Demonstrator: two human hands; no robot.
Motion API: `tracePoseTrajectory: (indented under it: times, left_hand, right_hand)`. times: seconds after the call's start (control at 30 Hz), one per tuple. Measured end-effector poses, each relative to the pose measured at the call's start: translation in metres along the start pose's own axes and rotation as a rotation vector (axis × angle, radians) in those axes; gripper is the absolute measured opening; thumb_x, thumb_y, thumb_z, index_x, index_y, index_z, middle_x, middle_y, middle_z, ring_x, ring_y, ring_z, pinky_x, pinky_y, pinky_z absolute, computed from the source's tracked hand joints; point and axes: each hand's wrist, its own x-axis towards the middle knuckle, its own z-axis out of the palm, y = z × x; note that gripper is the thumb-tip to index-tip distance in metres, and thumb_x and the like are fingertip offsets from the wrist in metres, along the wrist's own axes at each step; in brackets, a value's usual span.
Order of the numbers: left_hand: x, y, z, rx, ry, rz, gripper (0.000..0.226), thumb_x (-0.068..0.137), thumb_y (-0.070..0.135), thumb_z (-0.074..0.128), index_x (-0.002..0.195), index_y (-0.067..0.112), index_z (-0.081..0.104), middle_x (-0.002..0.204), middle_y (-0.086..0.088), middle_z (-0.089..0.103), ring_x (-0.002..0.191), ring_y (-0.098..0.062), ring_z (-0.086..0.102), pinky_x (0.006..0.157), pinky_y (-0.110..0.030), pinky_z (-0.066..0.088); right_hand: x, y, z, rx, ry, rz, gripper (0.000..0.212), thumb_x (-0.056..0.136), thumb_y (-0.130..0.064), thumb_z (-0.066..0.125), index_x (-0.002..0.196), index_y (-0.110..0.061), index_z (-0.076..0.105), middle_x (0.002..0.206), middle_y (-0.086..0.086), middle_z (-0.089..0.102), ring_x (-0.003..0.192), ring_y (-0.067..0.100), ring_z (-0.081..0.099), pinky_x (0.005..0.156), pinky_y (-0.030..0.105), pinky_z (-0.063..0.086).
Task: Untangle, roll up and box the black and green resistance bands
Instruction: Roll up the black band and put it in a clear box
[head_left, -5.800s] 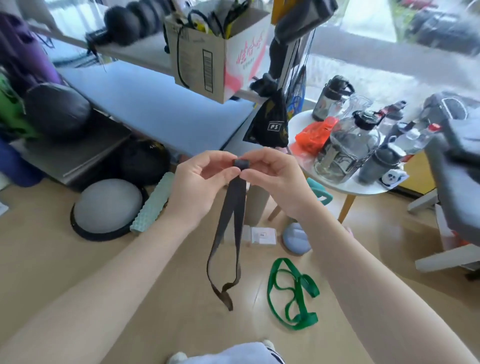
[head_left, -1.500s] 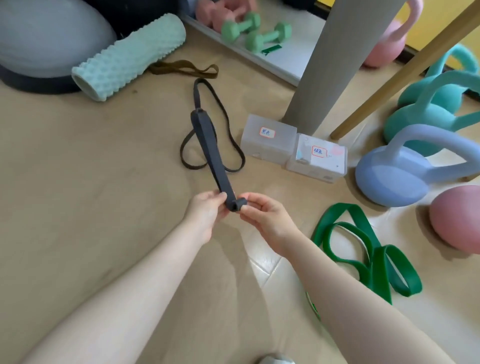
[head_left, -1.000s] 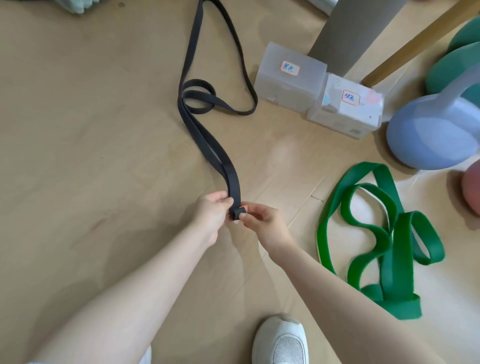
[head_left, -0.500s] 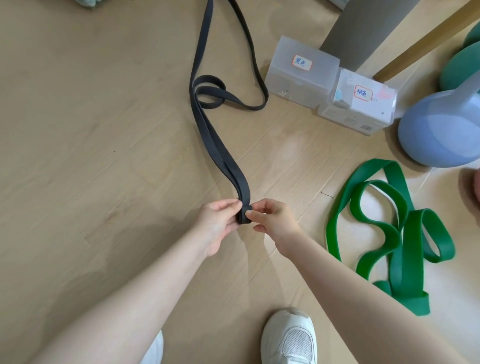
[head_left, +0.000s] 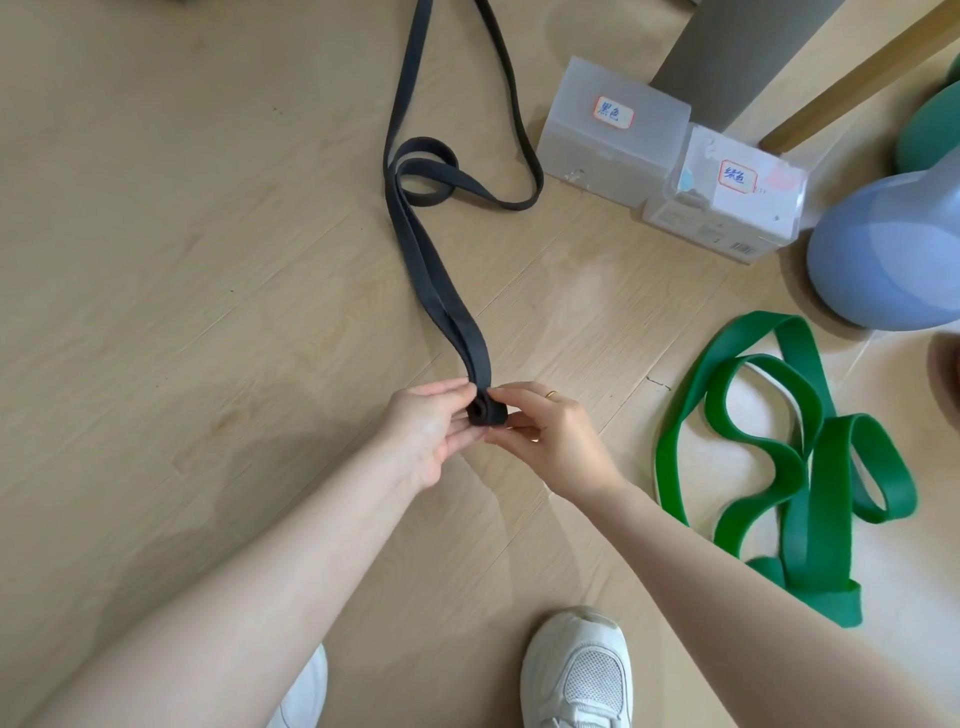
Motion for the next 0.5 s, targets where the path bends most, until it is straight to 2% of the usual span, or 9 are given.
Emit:
tracePoseTrajectory:
  times: [0.13,0.23,0.33,0.4,0.5]
  left_hand:
    - [-0.005,-0.004,0.001,0.014,-0.013,-0.009,0.017,0.087,-0.003,0.058,0.101,0.006,0.059,0.088,-0.013,0.064,0.081,-0.023,0.064,0.076,-0.034,0.052]
    - [-0.006,-0.004,-0.004,-0.031,-0.024,-0.015,0.015,0.084,-0.006,0.059,0.093,0.006,0.058,0.087,-0.015,0.065,0.079,-0.023,0.065,0.071,-0.031,0.054]
    - [-0.006,-0.003,-0.008,-0.037,-0.046,-0.029,0.016,0.083,-0.005,0.060,0.092,0.009,0.059,0.084,-0.013,0.068,0.078,-0.023,0.067,0.071,-0.031,0.054]
    - [-0.007,-0.004,-0.009,-0.009,-0.076,-0.034,0.015,0.085,-0.003,0.058,0.095,0.008,0.059,0.086,-0.013,0.069,0.079,-0.025,0.068,0.069,-0.034,0.055]
    - [-0.009,-0.006,-0.009,0.001,-0.110,-0.039,0.018,0.086,-0.002,0.058,0.103,0.004,0.058,0.089,-0.016,0.070,0.076,-0.024,0.071,0.063,-0.032,0.058]
  right_hand:
    - [-0.002,0.003,-0.001,0.007,0.018,0.012,0.028,0.079,-0.008,0.070,0.106,-0.005,0.065,0.100,-0.004,0.059,0.083,0.020,0.067,0.077,0.015,0.051]
    - [-0.002,0.003,-0.001,0.060,0.011,-0.011,0.023,0.081,-0.011,0.064,0.104,-0.005,0.065,0.098,-0.006,0.058,0.083,0.010,0.063,0.076,0.014,0.050]
    - [-0.002,-0.002,-0.006,0.152,-0.067,0.076,0.018,0.084,-0.005,0.064,0.097,-0.017,0.062,0.091,-0.016,0.059,0.072,0.005,0.060,0.069,0.011,0.045]
    - [-0.004,-0.003,-0.008,0.161,-0.089,0.107,0.022,0.084,-0.005,0.064,0.093,-0.024,0.058,0.077,-0.024,0.058,0.061,0.004,0.053,0.062,0.010,0.040]
    - [-0.005,-0.002,-0.015,0.179,-0.148,0.143,0.018,0.084,-0.005,0.065,0.095,-0.019,0.061,0.056,-0.027,0.054,0.049,0.007,0.040,0.053,0.011,0.034]
